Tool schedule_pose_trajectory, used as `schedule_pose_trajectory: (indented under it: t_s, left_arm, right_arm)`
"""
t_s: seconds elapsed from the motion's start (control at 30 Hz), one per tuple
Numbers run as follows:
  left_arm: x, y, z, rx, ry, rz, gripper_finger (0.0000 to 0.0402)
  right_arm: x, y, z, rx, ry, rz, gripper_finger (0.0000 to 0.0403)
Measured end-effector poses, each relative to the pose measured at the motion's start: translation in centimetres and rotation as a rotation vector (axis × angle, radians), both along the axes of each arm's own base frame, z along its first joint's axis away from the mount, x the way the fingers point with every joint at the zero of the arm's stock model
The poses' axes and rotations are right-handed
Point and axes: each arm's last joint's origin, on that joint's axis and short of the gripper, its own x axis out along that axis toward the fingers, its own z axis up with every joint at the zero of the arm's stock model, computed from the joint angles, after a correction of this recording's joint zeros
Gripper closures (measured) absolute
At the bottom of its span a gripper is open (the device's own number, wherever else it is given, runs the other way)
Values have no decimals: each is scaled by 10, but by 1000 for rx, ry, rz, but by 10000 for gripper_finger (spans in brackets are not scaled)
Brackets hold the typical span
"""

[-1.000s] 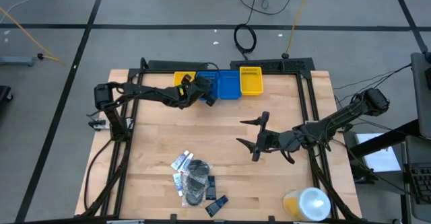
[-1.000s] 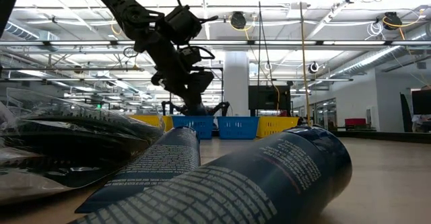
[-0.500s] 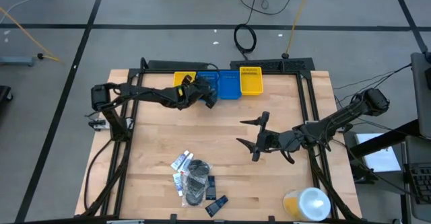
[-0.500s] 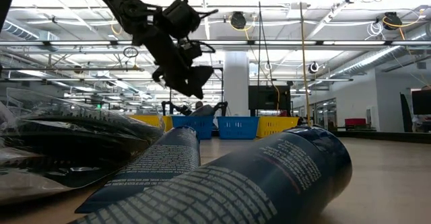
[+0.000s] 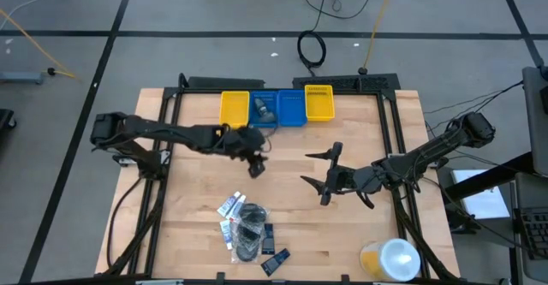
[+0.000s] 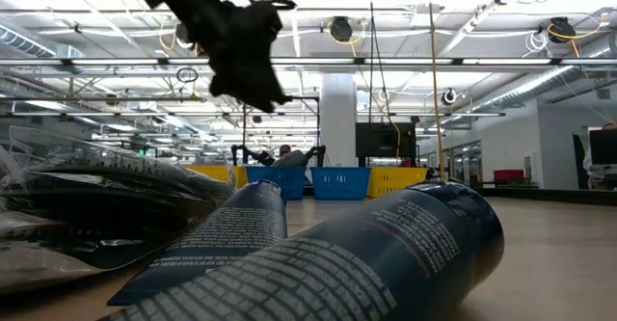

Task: Pick & Place Travel size toiletries
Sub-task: Put the white toothpaste into the right yellow bin

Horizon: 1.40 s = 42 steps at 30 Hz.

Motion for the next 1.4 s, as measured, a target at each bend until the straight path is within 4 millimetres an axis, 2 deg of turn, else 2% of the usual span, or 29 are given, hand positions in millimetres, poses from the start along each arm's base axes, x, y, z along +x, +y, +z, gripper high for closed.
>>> schedule_pose_trajectory:
  t_s: [0.23, 0.43, 0.6, 1.03, 1.4]
  left_arm:
    - [-14, -43, -7, -123, 134, 23, 234]
    - [-28, -65, -23, -130, 294, 176, 246]
    - [-34, -75, -34, -144, 381, 249, 259]
    - [-30, -101, -60, -192, 473, 213, 264]
    - [-30, -105, -67, -188, 489, 255, 263]
  right_arm:
    - [0, 0, 0, -2, 1, 0, 94]
    - [0, 0, 0, -2, 1, 0, 94]
    - [0, 0, 0, -3, 1, 0, 94]
    - [0, 0, -2, 5, 14, -3, 94]
    - [0, 0, -2, 5, 16, -3, 94]
